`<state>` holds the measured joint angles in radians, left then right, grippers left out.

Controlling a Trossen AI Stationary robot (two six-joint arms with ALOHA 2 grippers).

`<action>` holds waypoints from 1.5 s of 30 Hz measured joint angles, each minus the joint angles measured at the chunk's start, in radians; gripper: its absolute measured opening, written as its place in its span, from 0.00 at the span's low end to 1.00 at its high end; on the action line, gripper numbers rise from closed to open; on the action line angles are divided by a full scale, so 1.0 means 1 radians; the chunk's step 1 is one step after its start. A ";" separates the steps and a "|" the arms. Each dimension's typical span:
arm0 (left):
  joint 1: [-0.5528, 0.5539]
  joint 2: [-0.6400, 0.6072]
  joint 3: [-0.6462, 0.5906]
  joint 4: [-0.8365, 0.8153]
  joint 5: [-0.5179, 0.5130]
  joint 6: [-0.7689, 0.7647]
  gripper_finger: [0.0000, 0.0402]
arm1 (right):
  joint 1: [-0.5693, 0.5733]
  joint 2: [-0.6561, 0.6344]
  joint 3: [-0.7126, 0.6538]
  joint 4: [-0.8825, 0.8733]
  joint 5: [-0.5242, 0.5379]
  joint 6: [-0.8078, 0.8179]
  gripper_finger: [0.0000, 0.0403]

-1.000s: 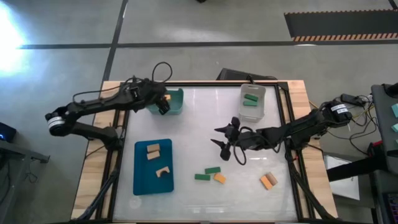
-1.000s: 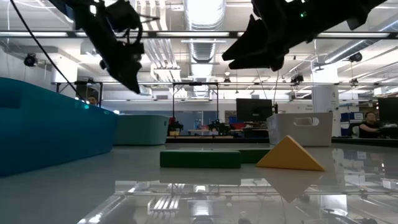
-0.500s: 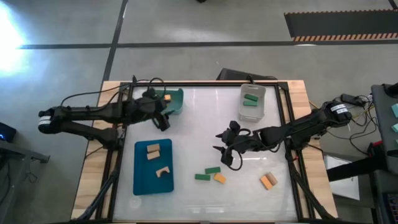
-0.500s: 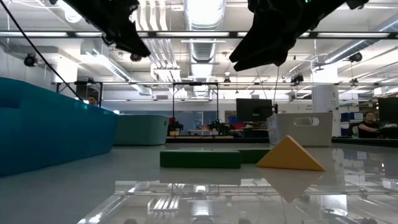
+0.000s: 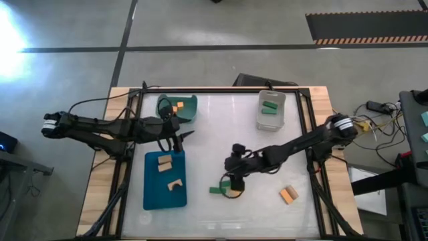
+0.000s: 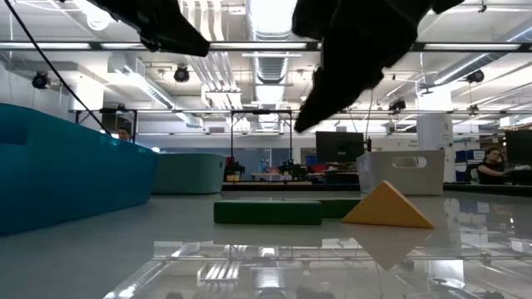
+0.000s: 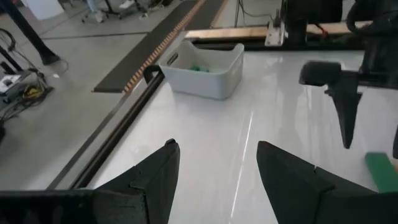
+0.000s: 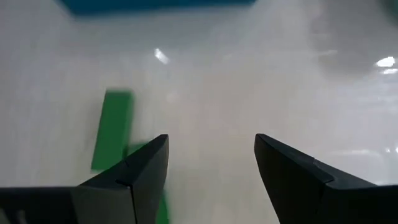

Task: Sort & place blocks by color
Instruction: Put the green block into the gray bin

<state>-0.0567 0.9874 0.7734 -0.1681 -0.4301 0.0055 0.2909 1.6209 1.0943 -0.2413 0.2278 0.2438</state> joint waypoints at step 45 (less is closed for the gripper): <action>-0.005 -0.005 -0.039 0.003 -0.001 0.031 0.49 | -0.019 0.143 0.074 -0.170 -0.096 0.101 0.57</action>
<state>-0.0612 0.9829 0.7349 -0.1650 -0.4309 0.0364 0.2718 1.7638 1.1683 -0.4114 0.1318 0.3443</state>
